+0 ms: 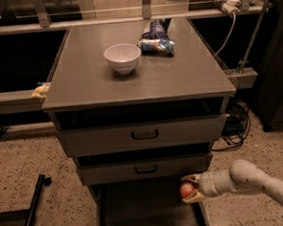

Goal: Pick apple from bottom drawer and place on counter

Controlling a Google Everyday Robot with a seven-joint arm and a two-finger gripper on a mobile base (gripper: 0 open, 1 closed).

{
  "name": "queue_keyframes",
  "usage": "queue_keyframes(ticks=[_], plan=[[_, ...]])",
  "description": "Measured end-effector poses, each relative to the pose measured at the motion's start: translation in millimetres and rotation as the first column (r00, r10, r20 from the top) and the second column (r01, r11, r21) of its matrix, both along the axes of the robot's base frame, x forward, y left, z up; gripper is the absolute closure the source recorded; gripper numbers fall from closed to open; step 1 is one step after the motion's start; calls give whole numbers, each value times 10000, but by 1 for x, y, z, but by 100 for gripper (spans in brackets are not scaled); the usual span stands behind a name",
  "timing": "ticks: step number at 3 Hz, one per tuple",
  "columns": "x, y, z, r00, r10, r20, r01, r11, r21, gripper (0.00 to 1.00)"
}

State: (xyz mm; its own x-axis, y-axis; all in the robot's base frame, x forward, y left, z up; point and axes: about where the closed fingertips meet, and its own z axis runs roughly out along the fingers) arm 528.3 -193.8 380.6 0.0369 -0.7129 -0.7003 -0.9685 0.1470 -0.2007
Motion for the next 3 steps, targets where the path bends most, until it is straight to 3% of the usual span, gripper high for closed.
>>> queue_keyframes(ticks=[1, 2, 3], plan=[[-8, 23, 95, 9997, -7, 258, -3, 9992, 402, 100], [0, 36, 198, 9985, -100, 540, 85, 9995, 291, 100], [18, 33, 301, 9948, -484, 893, 520, 9979, -392, 100]])
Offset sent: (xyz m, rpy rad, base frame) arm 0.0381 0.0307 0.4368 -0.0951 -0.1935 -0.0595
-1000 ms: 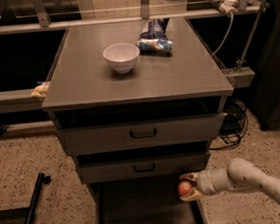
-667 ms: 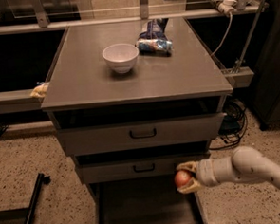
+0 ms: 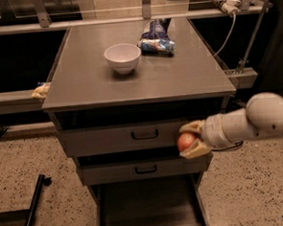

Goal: Pick apple from bottom drawer and place on counter

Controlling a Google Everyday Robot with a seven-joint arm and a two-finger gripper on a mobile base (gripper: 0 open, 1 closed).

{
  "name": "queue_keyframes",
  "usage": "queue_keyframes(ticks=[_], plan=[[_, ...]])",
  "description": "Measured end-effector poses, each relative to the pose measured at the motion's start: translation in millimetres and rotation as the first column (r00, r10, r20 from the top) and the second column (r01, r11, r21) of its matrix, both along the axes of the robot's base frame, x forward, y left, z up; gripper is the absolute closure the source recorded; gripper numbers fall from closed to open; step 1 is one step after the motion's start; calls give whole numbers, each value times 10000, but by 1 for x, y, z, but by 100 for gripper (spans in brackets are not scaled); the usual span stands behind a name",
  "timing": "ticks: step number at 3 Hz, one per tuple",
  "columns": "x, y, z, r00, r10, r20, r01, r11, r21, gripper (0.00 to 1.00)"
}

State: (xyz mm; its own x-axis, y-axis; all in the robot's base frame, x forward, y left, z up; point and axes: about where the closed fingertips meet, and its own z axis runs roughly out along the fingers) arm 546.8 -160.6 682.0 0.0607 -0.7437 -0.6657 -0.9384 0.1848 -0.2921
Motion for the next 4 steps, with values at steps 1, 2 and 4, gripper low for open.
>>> queue_keyframes(ticks=[1, 2, 4], plan=[[0, 2, 39, 9990, -71, 439, 85, 9994, -321, 100], [0, 2, 39, 9990, -70, 439, 84, 9995, -320, 100], [4, 24, 193, 9913, 280, 1286, -273, 9996, -73, 100]])
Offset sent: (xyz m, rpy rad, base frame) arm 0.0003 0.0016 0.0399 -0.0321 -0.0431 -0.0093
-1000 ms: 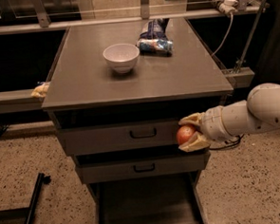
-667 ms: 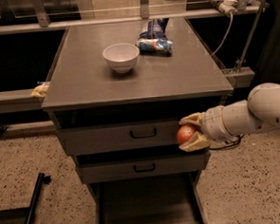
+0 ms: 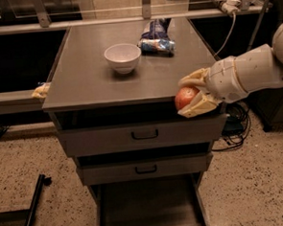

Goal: Pick apple from bottom drawer and place on counter

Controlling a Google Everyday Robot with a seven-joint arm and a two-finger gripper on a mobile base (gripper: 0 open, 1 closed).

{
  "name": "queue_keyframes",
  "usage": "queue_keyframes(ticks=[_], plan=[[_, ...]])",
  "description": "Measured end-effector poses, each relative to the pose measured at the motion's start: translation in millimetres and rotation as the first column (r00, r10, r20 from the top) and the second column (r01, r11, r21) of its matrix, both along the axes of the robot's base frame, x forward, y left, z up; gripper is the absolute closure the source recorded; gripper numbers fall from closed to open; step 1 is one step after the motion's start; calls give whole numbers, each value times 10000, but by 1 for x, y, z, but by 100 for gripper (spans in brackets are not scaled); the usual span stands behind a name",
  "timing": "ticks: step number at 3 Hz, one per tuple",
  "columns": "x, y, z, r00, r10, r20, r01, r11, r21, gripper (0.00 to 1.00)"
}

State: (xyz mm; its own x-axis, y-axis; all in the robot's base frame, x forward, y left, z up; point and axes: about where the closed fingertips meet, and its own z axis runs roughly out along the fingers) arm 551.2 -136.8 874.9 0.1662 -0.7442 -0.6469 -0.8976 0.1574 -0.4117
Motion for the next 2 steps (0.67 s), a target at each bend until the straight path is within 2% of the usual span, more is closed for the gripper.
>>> queue_keyframes(ticks=[1, 2], plan=[[0, 1, -4, 10000, 4, -44, -4, 10000, 5, 100], [19, -1, 1, 9996, -293, 47, 294, 9994, -201, 100]])
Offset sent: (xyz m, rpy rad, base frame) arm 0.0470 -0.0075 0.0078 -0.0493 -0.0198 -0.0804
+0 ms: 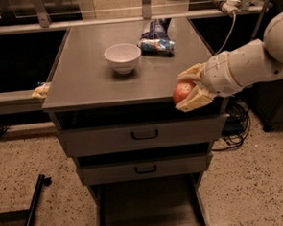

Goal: Pick apple from bottom drawer and place on counter

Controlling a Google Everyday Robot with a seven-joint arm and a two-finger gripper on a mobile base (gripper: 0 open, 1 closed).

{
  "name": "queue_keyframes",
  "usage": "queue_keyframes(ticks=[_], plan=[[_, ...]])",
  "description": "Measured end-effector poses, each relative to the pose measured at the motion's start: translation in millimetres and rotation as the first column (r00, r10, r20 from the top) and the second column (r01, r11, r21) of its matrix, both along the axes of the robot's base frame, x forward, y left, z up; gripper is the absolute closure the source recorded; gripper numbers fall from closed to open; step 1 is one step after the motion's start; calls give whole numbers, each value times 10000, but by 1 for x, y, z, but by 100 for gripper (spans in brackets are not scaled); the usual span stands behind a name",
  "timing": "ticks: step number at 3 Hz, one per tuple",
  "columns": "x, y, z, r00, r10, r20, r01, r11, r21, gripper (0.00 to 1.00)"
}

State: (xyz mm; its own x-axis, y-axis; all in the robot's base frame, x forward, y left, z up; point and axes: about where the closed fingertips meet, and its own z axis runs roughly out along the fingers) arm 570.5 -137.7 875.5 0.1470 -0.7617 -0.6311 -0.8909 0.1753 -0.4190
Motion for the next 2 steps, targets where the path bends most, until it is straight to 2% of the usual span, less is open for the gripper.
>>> queue_keyframes(ticks=[1, 2], plan=[[32, -6, 12, 9994, -307, 155, 310, 9992, -259, 100], [71, -16, 23, 9968, -513, 611, 531, 9982, -289, 100]])
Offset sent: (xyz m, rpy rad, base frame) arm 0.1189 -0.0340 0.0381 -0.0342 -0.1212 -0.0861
